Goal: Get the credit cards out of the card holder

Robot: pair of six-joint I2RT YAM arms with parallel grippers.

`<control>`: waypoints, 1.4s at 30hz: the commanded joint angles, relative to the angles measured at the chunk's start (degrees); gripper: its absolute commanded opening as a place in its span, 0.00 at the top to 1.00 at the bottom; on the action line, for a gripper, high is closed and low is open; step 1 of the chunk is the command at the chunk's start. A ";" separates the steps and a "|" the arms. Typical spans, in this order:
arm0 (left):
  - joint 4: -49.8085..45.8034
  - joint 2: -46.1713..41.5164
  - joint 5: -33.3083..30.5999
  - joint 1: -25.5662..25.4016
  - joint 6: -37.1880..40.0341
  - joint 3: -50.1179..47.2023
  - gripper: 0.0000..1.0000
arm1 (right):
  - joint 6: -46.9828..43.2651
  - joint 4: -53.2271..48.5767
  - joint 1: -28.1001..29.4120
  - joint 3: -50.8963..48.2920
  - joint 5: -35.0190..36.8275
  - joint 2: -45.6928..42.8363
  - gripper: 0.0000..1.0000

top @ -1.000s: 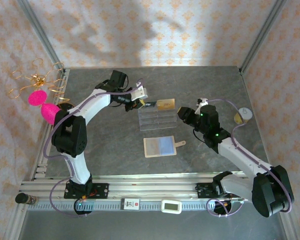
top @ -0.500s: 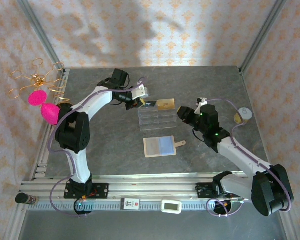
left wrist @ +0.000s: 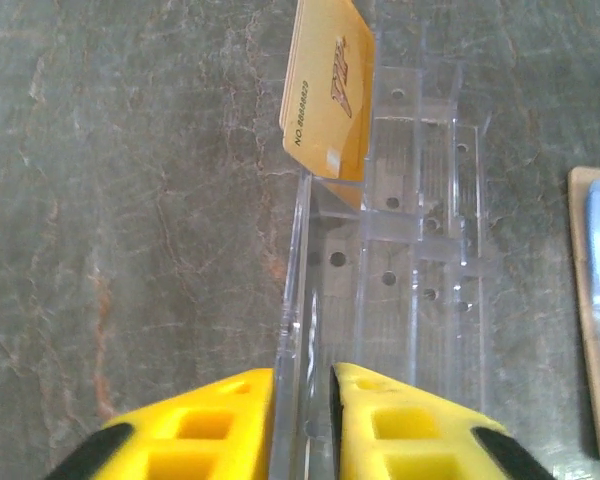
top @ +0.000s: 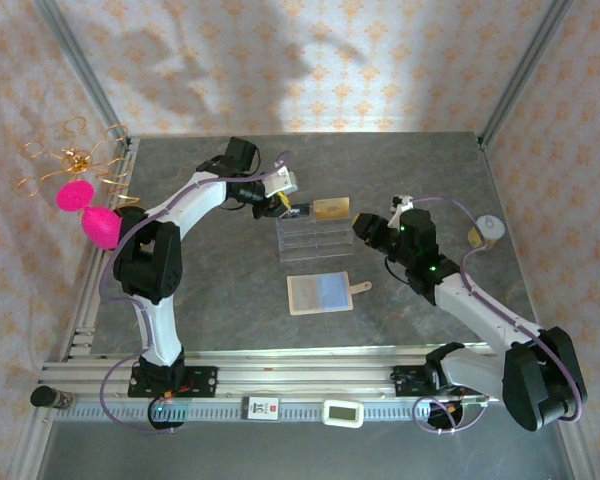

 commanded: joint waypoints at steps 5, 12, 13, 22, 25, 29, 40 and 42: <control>7.60 -6.26 -1.61 0.63 -9.40 -0.29 0.56 | -1.71 0.85 -0.37 1.74 -2.75 0.03 0.55; 20.94 -14.45 2.19 0.90 -24.45 -4.56 0.54 | -8.52 -4.74 8.26 1.47 0.55 3.81 0.52; 24.88 -15.76 2.45 0.90 -29.28 -6.33 0.53 | -9.66 -6.42 10.91 1.93 2.61 5.18 0.52; 80.33 -31.04 -0.29 0.59 -80.19 -44.00 0.49 | -15.81 -15.65 29.39 7.51 16.42 17.97 0.53; 86.70 -34.06 -4.44 -0.44 -89.63 -53.70 0.51 | -17.20 -17.74 32.54 9.89 20.63 21.43 0.53; 87.00 -39.10 -9.28 -2.89 -94.29 -62.91 0.53 | -18.41 -20.48 36.11 13.49 24.99 26.20 0.55; 68.84 -51.40 -18.95 -8.95 -90.06 -70.22 0.63 | -16.88 -22.36 38.43 16.82 28.67 35.86 0.63; 66.25 -52.33 -19.60 -9.12 -90.14 -70.95 0.66 | -16.26 -22.18 38.45 16.69 28.55 36.40 0.71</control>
